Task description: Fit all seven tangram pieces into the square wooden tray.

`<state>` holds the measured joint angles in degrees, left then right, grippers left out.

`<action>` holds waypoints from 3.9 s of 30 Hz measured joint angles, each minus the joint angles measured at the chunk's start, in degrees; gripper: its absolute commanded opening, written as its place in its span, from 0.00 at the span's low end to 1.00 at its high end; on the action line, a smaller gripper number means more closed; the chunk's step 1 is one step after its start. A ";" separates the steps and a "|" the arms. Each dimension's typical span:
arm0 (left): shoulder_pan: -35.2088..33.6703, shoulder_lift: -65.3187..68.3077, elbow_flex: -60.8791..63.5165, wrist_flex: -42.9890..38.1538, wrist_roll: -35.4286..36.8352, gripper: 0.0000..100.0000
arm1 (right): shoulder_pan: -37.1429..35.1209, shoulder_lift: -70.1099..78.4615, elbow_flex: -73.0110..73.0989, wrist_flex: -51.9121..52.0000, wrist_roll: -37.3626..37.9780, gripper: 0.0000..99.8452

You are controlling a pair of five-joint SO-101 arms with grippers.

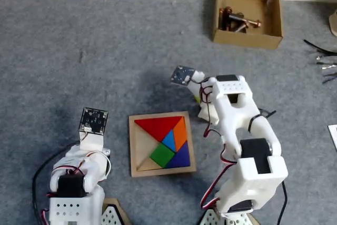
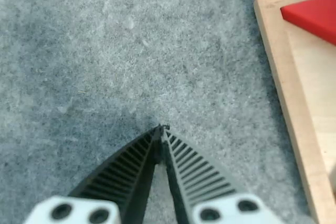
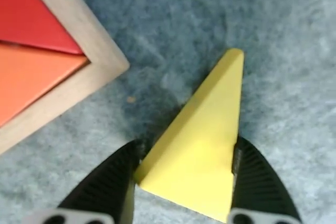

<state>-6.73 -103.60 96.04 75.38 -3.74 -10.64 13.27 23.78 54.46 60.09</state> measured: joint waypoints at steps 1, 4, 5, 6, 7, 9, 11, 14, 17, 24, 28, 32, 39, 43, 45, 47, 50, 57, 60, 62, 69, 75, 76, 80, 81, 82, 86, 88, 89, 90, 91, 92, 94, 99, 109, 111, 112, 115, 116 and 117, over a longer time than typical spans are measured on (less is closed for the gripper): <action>0.00 0.00 0.00 0.00 0.00 0.01 | 0.26 0.00 -0.35 0.00 0.00 0.13; 0.00 0.00 0.00 0.00 0.00 0.01 | 0.88 0.00 -1.76 0.18 -1.41 0.06; 0.00 0.00 0.00 0.00 0.00 0.01 | 1.05 0.09 -2.55 0.09 -2.73 0.05; 0.00 0.00 0.00 0.00 0.00 0.01 | 1.23 0.09 -3.43 0.18 -3.78 0.04; 0.00 0.00 0.00 0.00 0.00 0.01 | 1.32 0.09 -4.04 0.18 -4.75 0.03; 0.00 0.00 0.00 0.00 0.00 0.01 | 1.67 0.09 -5.10 0.18 -5.71 0.02; 0.00 0.00 0.00 0.00 0.00 0.01 | 2.02 -0.62 -6.86 0.18 -6.24 0.02; 0.00 0.00 0.00 0.00 0.00 0.01 | 2.02 0.79 -6.42 -0.18 -6.51 0.02; 0.00 0.00 0.00 0.00 0.00 0.01 | 1.85 1.05 -6.95 1.58 -6.51 0.02; 0.00 0.00 0.00 0.00 0.00 0.01 | 2.73 1.14 -13.27 9.93 -6.51 0.00; 0.00 0.00 0.00 0.00 0.00 0.01 | 2.90 1.14 -16.70 13.71 -8.62 0.00; 0.00 0.00 0.00 0.00 0.00 0.01 | 2.90 1.14 -20.66 17.67 -13.19 0.00; 0.00 0.00 0.00 0.00 0.00 0.01 | 2.81 1.14 -29.71 27.34 -17.93 0.00; 0.00 0.00 0.00 0.00 0.00 0.01 | 1.32 1.14 -36.31 35.43 -18.37 0.00; 0.00 0.00 0.00 0.00 0.00 0.01 | 1.05 1.14 -40.44 38.59 -18.64 0.00; 0.00 0.00 0.00 0.00 0.09 0.01 | 1.32 1.14 -44.13 40.97 -20.57 0.00; 0.00 0.00 0.00 0.00 0.44 0.01 | 1.14 1.14 -48.00 43.25 -23.21 0.00; 0.00 0.00 0.00 0.00 0.44 0.01 | -1.23 0.88 -50.99 44.48 -27.25 0.00; 0.00 0.00 0.00 0.00 0.44 0.01 | -3.96 -1.85 -50.99 44.57 -28.66 0.00; 0.00 0.00 0.00 0.00 0.44 0.01 | -6.07 -4.57 -50.99 44.57 -30.15 0.00; 2.29 0.00 0.00 0.18 4.22 0.01 | -10.55 -10.90 -50.99 44.75 -35.60 0.00; 3.87 0.00 0.00 0.35 5.10 0.01 | -12.66 -14.33 -50.99 45.27 -38.51 0.00; 3.78 0.00 0.00 0.35 5.10 0.01 | -13.01 -15.03 -50.99 45.27 -39.03 0.00; 3.69 0.00 0.00 0.35 5.10 0.01 | -13.45 -19.08 -50.73 45.45 -39.74 0.00; 3.69 0.00 0.00 0.35 5.10 0.01 | -13.54 -20.31 -49.93 45.45 -39.74 0.00; 3.69 0.00 0.00 0.35 5.10 0.01 | -13.63 -21.80 -48.70 45.45 -39.74 0.00; 3.69 0.00 0.00 0.35 5.10 0.01 | -13.80 -27.43 -40.44 44.22 -39.74 0.00; 3.69 0.00 0.00 0.35 5.10 0.01 | -13.80 -30.51 -35.69 42.20 -39.74 0.00; 3.69 0.00 0.00 0.35 5.10 0.01 | -13.80 -32.18 -33.23 41.14 -39.74 0.00; 3.69 0.00 0.00 0.35 5.10 0.01 | -13.80 -33.93 -30.59 39.91 -39.74 0.00; 3.69 0.00 0.00 0.35 5.10 0.01 | -13.80 -35.60 -28.04 38.42 -39.74 0.00; 3.69 0.00 0.00 0.35 5.10 0.01 | -13.80 -37.01 -25.58 36.75 -39.74 0.00; 3.69 0.00 0.00 0.35 5.10 0.01 | -13.80 -39.47 -20.40 33.58 -39.74 0.00; 3.69 0.00 0.00 0.35 5.10 0.01 | -13.80 -40.79 -9.49 25.49 -39.91 0.00; 3.69 0.00 0.00 0.35 5.10 0.01 | -17.05 -40.79 7.30 6.24 -51.69 0.00; 3.69 0.00 0.00 0.35 5.10 0.01 | -19.43 -40.79 9.58 3.34 -54.07 0.00; 3.69 0.00 0.00 0.35 5.10 0.01 | -20.57 -40.79 10.64 2.02 -54.95 0.00; 3.69 0.00 0.00 0.35 5.10 0.01 | -23.65 -40.79 12.92 -1.14 -57.05 0.00; 3.69 0.00 0.00 0.35 5.10 0.01 | -24.70 -40.79 13.54 -1.93 -57.58 0.00; 3.69 0.00 0.00 0.35 5.10 0.01 | -25.49 -40.79 14.33 -2.73 -57.93 0.00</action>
<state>-3.03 -103.60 96.04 75.74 1.36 -36.13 -27.52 38.11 51.74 2.15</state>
